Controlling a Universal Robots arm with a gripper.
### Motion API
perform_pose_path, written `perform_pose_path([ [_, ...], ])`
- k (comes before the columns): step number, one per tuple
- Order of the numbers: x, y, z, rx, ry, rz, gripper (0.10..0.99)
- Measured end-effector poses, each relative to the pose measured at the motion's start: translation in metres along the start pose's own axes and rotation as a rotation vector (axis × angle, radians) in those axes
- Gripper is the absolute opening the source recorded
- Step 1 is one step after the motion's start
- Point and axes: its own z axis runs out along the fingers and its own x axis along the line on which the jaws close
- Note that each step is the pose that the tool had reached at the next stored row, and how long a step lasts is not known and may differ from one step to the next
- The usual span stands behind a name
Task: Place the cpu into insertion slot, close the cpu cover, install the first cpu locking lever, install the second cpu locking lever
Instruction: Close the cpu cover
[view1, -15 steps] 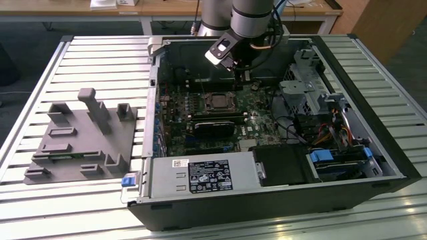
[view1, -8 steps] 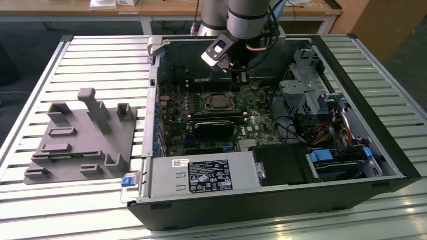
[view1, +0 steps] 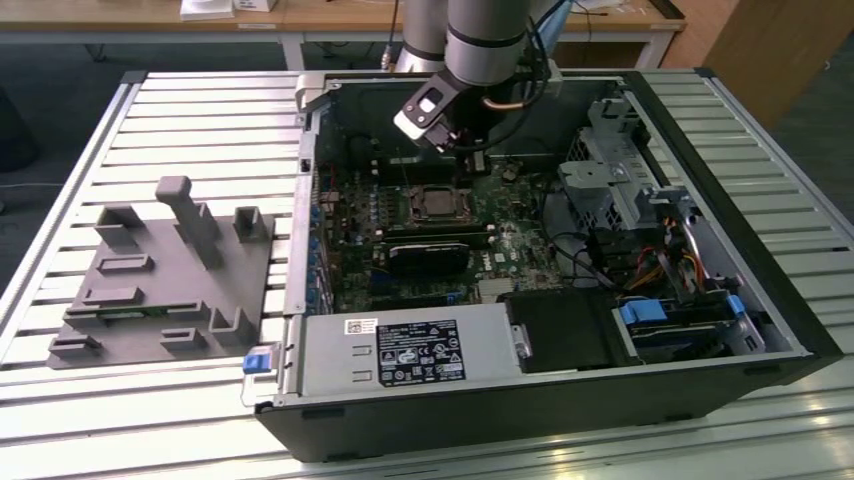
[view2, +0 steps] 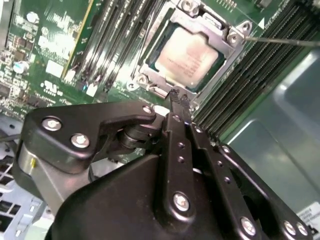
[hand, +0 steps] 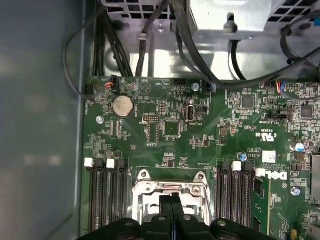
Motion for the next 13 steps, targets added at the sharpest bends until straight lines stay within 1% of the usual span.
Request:
perform_pose_path([
  [4, -0.0004, -0.0037, 0.0025, 0.009, 0.0001, 0.0, 0.106],
  [8, -0.0005, -0.0134, 0.0049, 0.009, 0.0001, -0.003, 0.106],
  [13, -0.0007, -0.0188, 0.0113, 0.011, 0.0002, -0.011, 0.106],
])
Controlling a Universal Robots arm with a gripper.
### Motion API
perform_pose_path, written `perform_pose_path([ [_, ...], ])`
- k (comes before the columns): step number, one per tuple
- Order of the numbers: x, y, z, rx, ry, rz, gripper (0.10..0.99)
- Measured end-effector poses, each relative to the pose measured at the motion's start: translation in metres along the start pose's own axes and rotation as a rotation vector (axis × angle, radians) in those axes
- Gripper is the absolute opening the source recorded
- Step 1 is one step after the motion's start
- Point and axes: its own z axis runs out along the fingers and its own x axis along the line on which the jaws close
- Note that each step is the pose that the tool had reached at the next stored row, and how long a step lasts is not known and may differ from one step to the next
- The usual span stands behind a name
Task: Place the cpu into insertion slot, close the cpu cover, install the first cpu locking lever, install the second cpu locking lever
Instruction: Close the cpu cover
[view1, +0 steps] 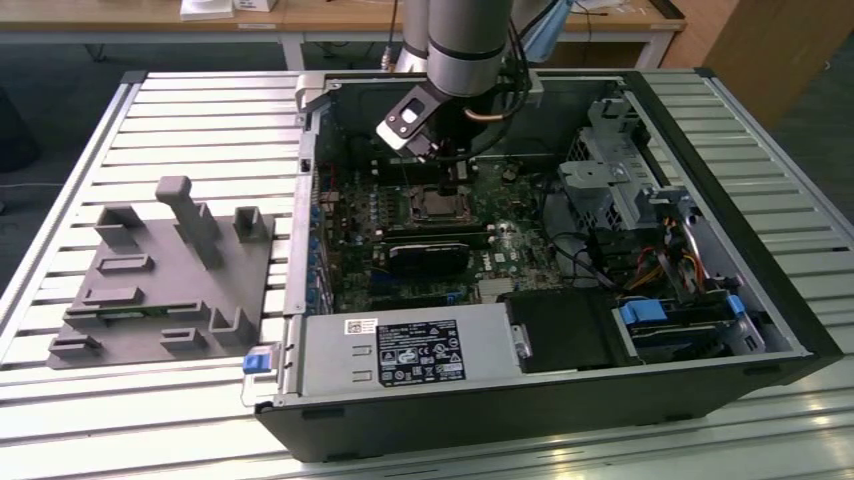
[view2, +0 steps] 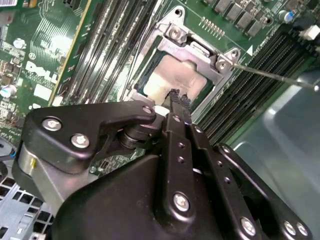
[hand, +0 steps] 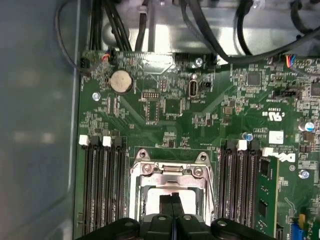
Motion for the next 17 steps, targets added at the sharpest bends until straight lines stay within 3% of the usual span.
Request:
perform_pose_path([
  [17, 0.0002, -0.0211, 0.0059, 0.0, 0.0, 0.0, 0.106],
])
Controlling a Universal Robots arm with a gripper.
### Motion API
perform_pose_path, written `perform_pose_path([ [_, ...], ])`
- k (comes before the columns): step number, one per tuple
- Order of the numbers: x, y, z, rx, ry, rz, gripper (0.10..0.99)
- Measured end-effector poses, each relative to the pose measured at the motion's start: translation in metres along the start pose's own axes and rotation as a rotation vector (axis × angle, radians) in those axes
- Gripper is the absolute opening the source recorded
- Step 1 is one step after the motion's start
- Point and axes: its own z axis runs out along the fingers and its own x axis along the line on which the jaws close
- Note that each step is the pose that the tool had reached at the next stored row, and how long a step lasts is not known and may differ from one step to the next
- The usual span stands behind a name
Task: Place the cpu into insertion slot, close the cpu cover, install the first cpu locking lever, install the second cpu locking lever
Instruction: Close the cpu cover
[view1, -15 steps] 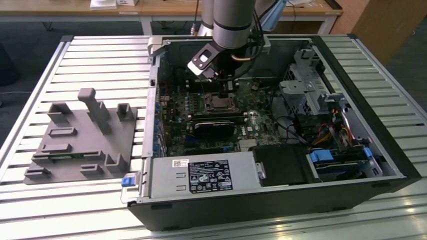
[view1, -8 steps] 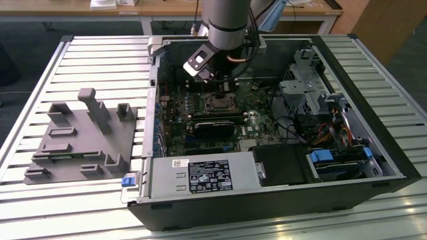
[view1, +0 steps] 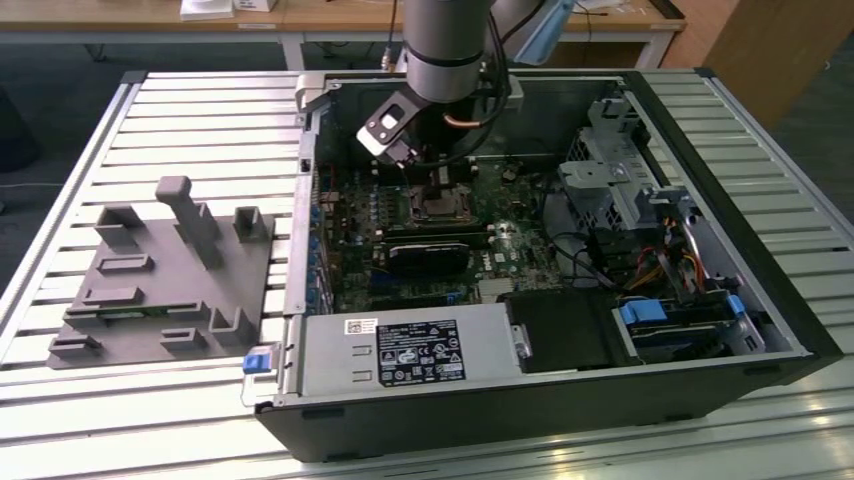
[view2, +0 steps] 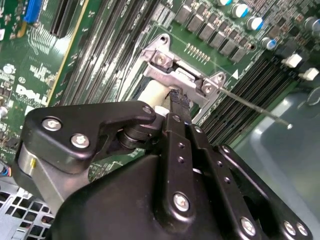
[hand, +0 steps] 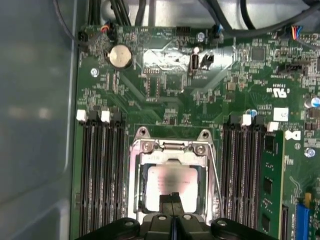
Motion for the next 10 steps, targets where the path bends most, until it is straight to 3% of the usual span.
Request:
perform_pose_path([
  [10, 0.0, -0.0051, 0.0088, 0.0, 0.0, 0.0, 0.106],
])
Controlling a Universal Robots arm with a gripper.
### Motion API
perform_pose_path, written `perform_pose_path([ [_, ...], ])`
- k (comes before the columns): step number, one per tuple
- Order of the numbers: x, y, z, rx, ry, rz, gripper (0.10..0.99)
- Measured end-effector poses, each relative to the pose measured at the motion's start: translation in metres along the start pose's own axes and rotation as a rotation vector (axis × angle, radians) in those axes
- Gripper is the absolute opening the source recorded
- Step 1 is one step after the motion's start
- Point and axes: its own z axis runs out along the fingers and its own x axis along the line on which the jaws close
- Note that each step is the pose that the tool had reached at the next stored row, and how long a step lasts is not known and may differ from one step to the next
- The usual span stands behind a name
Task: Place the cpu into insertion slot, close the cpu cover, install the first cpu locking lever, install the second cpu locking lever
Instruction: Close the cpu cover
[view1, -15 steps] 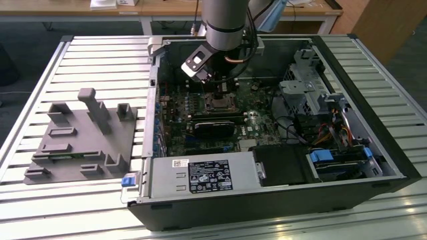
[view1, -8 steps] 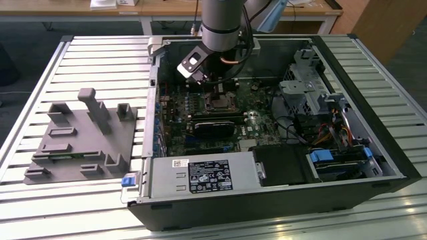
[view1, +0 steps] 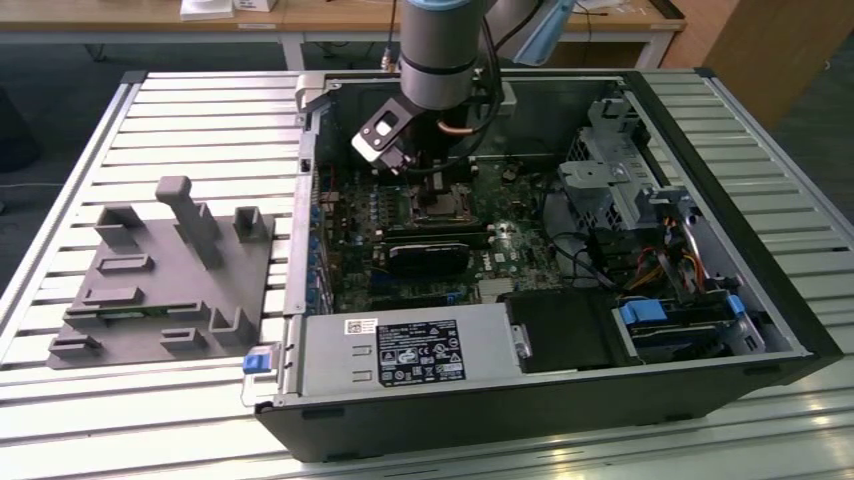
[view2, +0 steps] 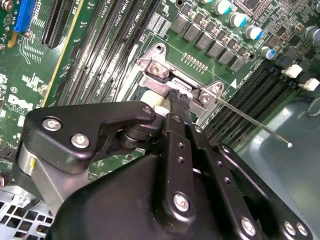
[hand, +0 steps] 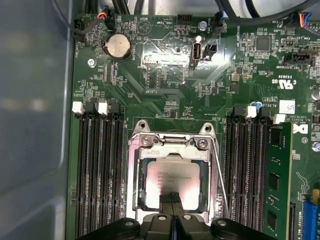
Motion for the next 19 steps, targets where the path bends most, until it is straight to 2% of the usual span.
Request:
perform_pose_path([
  [3, -0.0002, -0.0001, 0.0027, 0.0, -0.0009, 0.0, 0.106],
  [8, 0.0, -0.0001, 0.0026, 0.0, -0.0004, 0.0, 0.106],
  [13, 0.0003, -0.0001, -0.0068, 0.0, -0.0009, 0.0, 0.106],
  [19, 0.0001, 0.008, -0.0068, 0.002, -0.001, 0.0, 0.106],
])
